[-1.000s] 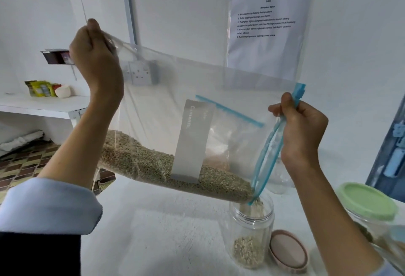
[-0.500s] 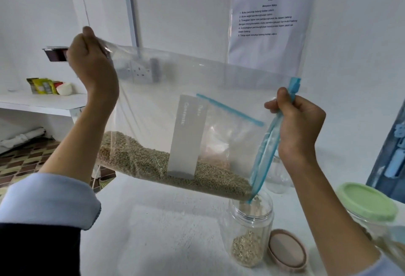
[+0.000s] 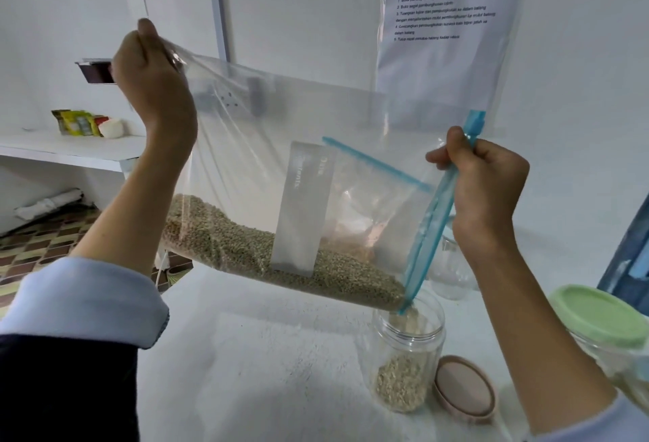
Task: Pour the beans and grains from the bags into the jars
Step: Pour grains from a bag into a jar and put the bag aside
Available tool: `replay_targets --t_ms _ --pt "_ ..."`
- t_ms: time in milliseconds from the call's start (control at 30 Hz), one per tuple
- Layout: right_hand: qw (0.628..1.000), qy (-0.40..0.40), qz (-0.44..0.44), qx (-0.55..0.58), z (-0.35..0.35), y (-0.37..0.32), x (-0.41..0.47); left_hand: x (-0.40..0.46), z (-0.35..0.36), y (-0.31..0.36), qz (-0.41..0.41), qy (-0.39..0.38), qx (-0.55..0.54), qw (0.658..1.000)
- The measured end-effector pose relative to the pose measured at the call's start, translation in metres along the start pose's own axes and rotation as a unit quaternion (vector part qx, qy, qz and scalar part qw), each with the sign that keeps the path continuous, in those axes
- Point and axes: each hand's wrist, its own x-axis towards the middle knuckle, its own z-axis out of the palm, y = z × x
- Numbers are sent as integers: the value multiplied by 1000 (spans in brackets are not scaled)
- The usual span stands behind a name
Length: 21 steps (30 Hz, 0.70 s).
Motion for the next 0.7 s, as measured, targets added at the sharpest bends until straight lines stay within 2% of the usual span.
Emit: replay_targets --t_ms 333,433,633,700 --pt "1000 -7 -25 -9 1 2 -5 -7 -1 -4 12 6 -2 1000" --pt "999 26 -40 0 2 5 -8 -9 2 -3 14 5 -5 1000" --pt "998 33 -48 -1 4 7 -12 -10 4 1 22 -7 -12 1000" --pt "999 18 -45 -5 6 7 -13 -11 5 1 25 -7 -10 1000"
